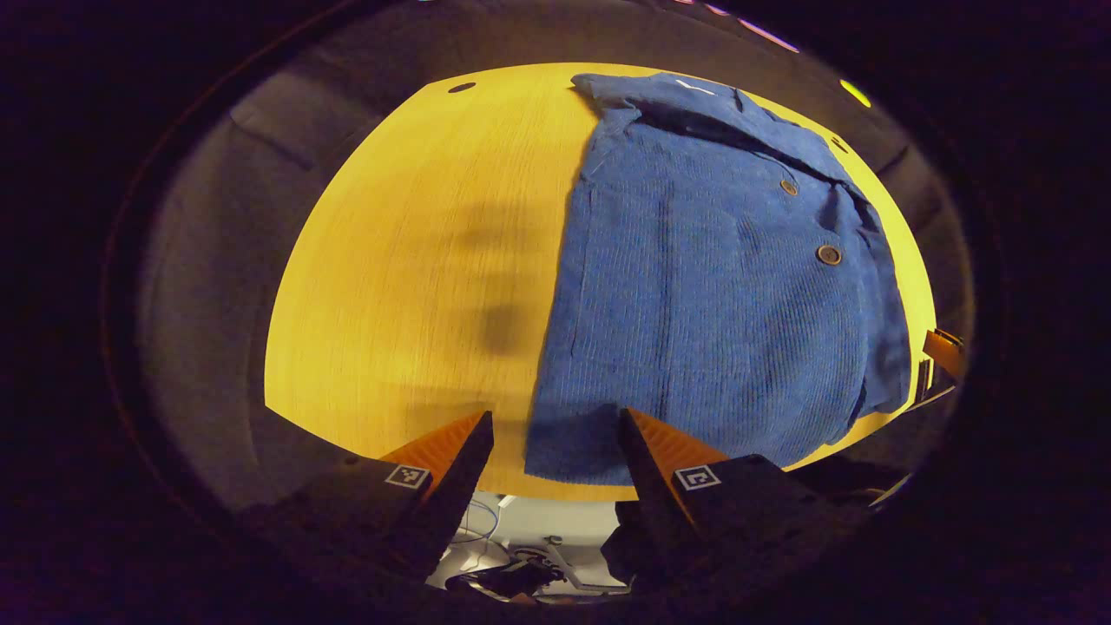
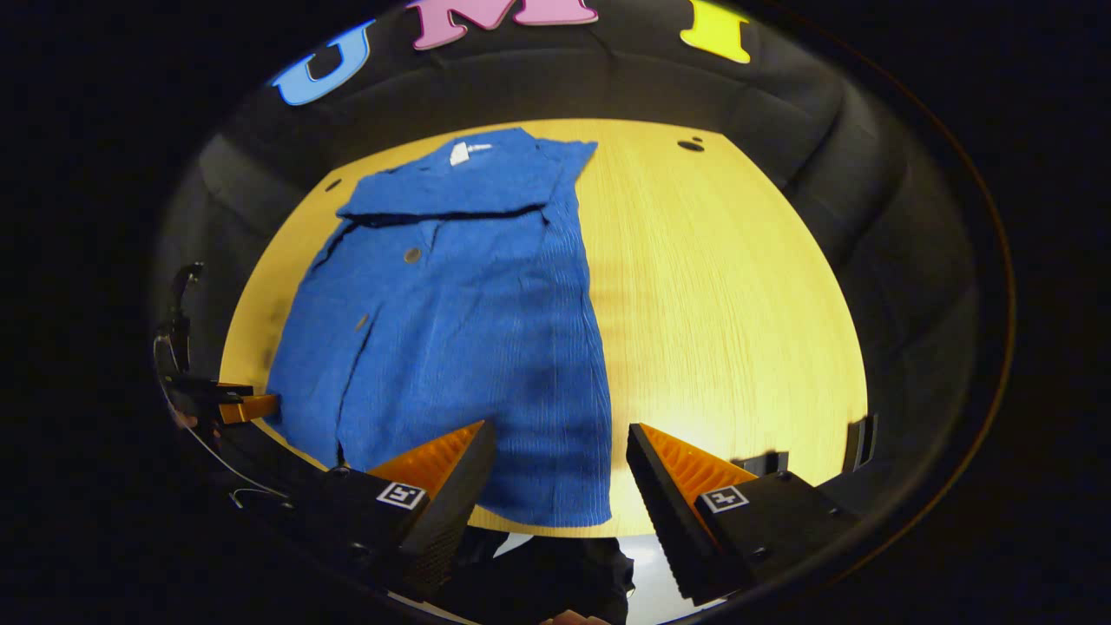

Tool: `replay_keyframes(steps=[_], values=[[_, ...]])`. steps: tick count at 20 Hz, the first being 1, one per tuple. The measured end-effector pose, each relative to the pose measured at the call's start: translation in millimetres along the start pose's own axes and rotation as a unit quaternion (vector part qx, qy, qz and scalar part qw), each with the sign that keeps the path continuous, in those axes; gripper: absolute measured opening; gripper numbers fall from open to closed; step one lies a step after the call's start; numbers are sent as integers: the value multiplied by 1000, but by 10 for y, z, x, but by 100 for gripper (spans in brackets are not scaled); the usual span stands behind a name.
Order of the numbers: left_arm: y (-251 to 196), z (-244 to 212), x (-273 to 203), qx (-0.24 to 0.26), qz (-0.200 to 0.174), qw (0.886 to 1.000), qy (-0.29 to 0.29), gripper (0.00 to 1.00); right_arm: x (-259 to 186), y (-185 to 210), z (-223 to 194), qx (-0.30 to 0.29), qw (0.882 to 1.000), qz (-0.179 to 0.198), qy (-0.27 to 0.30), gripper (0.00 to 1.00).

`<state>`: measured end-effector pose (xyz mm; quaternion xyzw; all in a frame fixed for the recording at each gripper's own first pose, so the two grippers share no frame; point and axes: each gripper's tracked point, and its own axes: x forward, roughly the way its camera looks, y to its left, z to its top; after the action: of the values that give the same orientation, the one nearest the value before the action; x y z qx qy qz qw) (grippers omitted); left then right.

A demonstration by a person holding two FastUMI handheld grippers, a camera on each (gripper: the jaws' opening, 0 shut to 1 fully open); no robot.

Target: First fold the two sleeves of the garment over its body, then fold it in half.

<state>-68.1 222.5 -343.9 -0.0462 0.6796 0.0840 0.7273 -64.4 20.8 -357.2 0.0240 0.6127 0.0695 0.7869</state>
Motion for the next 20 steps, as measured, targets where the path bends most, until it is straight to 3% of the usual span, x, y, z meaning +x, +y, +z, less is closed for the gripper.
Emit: replay_keyframes(steps=[6,8,11,13,14,16,17,18,19,20], values=[[-6,-14,7,36,23,999,15,88,159,-80,-266,9,998,-21,52,98],[-8,-20,27,41,25,999,19,85,220,-105,-332,12,997,-28,65,98],[-78,-16,44,56,-3,998,19,84,289,-125,-394,12,996,-38,77,98],[-194,-35,71,6,-27,999,25,65,343,-137,-506,6,994,-48,97,97],[-225,-27,75,-8,-33,999,29,50,350,-103,-532,7,994,-44,104,98],[-219,-45,79,2,-46,998,33,41,389,-7,-547,12,993,-24,113,96],[-243,-32,129,-1,-46,998,34,41,369,31,-505,15,993,-23,116,92],[-262,-6,89,2,-45,998,34,27,385,83,-531,14,992,-15,128,62],[-238,-14,75,11,-44,998,35,29,394,128,-508,15,992,-10,123,65],[-253,40,58,14,-48,998,25,28,407,162,-519,15,992,-13,123,35]])
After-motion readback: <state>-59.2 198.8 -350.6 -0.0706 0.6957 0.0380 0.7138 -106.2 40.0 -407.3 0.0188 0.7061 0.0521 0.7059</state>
